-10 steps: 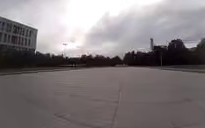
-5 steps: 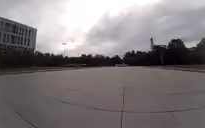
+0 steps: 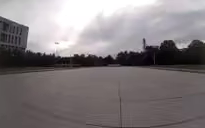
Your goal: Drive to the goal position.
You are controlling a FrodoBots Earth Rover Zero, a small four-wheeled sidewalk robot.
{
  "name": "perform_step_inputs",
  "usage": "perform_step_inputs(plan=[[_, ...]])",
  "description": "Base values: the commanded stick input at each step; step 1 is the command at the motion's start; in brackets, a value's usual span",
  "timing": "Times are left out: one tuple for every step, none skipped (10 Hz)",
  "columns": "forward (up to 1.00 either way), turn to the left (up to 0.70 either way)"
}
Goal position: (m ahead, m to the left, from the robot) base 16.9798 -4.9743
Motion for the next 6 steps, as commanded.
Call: perform_step_inputs(plan=[[0.7,0.0],[0.7,0.0],[0.7,0.0],[0.7,0.0],[0.7,0.0],[0.7,0.0]])
